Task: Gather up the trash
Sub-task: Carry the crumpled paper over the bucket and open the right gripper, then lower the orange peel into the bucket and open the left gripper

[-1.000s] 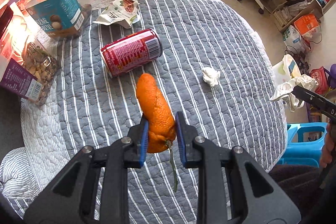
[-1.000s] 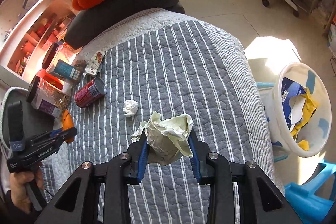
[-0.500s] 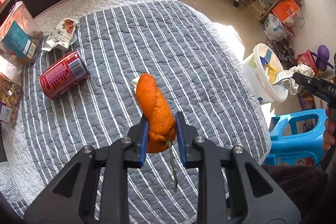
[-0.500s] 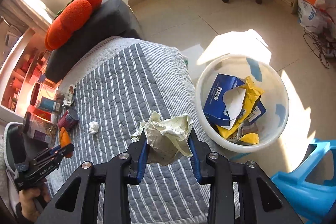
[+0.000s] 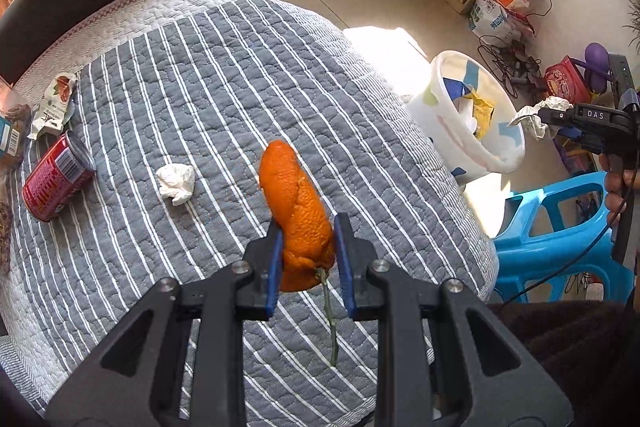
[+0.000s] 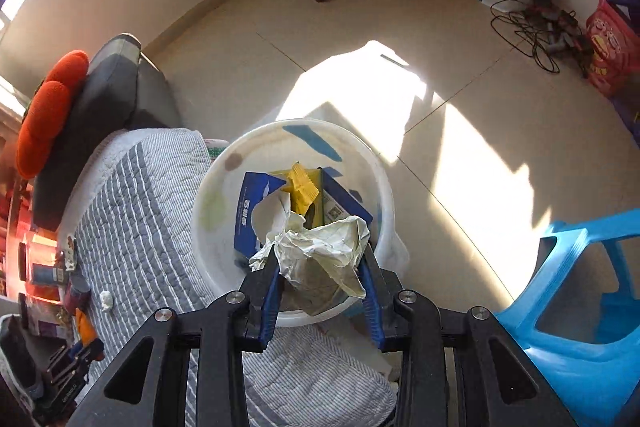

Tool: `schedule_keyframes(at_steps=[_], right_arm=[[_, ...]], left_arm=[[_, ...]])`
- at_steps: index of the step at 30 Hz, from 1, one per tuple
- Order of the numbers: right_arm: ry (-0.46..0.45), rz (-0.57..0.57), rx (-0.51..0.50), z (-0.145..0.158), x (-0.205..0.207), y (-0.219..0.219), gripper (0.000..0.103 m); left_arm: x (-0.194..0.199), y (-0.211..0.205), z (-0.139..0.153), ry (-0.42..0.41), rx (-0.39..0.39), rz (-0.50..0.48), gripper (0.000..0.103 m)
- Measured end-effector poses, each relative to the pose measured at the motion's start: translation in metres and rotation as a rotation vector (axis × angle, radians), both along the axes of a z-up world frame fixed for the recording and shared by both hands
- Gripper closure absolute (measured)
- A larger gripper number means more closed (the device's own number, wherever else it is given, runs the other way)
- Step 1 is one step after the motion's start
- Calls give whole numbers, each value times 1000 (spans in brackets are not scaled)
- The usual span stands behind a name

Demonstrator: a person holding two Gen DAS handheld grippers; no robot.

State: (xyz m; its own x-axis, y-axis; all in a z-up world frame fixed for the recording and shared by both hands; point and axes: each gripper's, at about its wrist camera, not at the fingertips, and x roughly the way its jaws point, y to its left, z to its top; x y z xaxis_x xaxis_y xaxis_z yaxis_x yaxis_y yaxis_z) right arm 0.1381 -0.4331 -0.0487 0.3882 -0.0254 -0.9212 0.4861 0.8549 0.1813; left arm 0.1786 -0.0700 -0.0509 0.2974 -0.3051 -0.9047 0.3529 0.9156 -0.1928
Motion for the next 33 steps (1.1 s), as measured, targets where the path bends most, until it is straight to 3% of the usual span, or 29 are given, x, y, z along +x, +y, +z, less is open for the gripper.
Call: schedule_keyframes(at_steps=[7,12,21,28,29,30,31,33], right_arm=[[26,-41,45,-16,0,-25,59],[2,-66,82,-12,-4,-34,43],[-33,-69,106,3,-21,-44,38],[-50,-99,91,12,-37,-55,37],[-51,-102,89,13,-38,-56,37],[-52,-104,85,14,-39,-57,36],[-52,-106,80,14,-39,-57,36],[-51,-108,70,15,-40,-57,35]], left_arm=[[15,-52,3,4,-28,-48,77],[23,-100,10,-24,-34,-115,77],[33,-173,13,-56,-47,-214,77],[37,-199,9,-79,-51,-235,76],[39,-200,9,-84,-52,-234,73],[41,-201,8,-86,-57,-233,62],[42,-201,8,-88,-57,-226,43],[44,-198,12,-117,-37,-190,30]])
